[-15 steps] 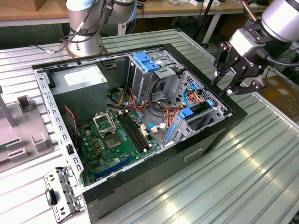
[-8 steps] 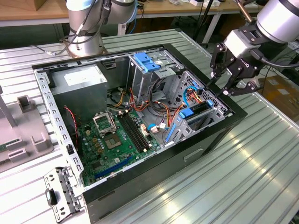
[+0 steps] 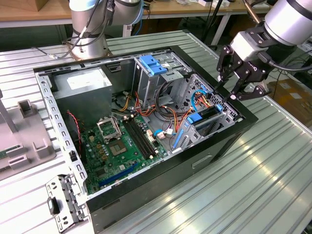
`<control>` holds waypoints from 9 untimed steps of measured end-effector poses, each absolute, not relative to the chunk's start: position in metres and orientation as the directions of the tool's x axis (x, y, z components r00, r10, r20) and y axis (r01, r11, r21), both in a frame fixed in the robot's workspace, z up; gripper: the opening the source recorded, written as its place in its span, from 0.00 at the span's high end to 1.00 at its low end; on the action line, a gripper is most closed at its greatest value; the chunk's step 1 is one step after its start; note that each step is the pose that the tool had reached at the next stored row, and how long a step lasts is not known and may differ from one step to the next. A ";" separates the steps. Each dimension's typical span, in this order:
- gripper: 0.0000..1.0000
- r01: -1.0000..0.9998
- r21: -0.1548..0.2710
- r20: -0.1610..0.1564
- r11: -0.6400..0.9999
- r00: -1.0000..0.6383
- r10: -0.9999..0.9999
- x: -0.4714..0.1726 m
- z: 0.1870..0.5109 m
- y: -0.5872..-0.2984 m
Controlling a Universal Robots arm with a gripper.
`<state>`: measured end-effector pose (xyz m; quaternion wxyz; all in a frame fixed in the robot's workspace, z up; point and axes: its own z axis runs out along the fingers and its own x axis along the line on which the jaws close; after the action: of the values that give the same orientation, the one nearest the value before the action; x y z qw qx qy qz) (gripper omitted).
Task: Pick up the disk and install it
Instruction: 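Insert the second disk wire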
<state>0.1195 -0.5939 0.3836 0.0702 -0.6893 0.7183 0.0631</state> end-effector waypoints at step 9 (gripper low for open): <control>0.58 -0.999 -0.006 -0.188 0.042 -0.040 -0.981 0.118 0.382 -0.592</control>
<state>0.1181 -0.5919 0.3821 0.0702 -0.6893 0.7183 0.0631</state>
